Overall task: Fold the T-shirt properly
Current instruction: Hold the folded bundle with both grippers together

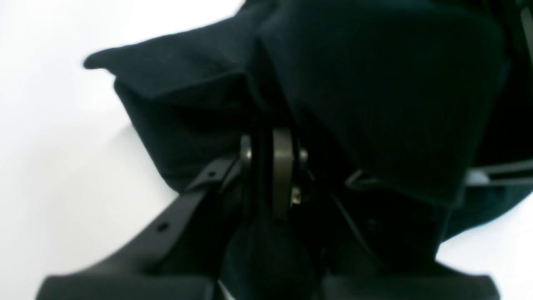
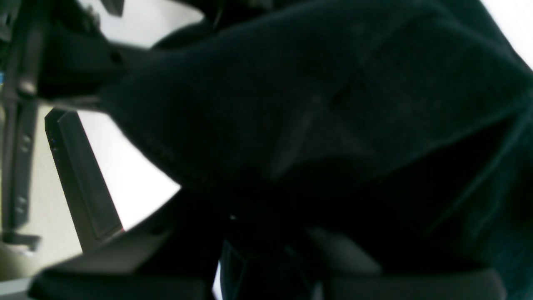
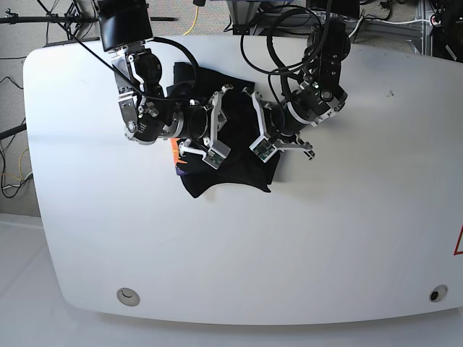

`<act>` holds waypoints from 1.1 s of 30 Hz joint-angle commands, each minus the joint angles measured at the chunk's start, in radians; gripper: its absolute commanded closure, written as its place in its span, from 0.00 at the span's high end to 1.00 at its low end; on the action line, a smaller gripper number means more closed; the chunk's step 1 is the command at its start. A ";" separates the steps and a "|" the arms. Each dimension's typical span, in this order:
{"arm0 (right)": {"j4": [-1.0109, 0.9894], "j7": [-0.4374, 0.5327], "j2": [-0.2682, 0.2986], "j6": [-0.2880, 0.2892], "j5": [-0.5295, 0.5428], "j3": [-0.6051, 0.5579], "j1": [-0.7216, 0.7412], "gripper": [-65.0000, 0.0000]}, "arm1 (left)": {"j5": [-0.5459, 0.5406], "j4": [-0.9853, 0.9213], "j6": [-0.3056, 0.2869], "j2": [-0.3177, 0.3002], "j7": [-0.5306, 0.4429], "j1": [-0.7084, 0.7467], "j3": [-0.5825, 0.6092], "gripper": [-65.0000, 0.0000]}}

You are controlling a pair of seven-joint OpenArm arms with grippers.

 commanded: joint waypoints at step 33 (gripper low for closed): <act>0.009 -0.009 0.007 0.003 0.004 0.004 0.012 0.00 | -0.023 0.046 0.007 0.043 -0.046 0.014 -0.002 0.70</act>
